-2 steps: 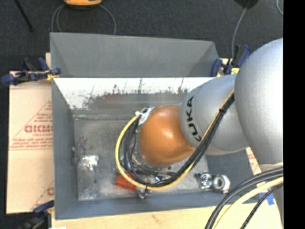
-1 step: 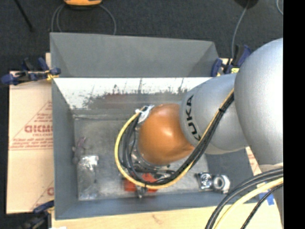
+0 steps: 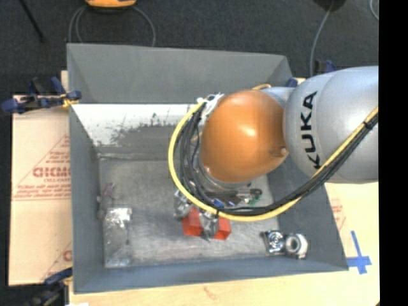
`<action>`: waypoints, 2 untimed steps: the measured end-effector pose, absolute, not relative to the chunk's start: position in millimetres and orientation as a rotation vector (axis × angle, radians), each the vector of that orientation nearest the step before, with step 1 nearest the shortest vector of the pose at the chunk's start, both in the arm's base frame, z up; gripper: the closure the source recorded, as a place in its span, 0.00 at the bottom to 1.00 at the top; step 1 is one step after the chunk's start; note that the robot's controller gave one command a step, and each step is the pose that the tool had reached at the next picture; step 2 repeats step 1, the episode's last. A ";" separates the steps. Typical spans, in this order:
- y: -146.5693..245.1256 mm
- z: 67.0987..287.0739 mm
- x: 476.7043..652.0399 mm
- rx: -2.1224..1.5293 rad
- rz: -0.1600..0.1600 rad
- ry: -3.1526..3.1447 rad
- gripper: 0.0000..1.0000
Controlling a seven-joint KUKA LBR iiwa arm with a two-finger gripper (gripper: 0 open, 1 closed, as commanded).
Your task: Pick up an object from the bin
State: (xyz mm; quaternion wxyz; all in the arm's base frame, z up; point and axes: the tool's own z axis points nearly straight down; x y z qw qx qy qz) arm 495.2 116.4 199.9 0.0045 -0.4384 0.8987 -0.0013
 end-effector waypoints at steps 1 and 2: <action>100.7 349.1 497.3 -1.844 -0.006 2.533 1.00; 100.7 349.1 497.3 -1.844 -0.006 2.533 1.00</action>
Offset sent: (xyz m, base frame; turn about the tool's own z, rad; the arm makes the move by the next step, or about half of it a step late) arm 0.0001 -0.0152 0.1459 -0.3536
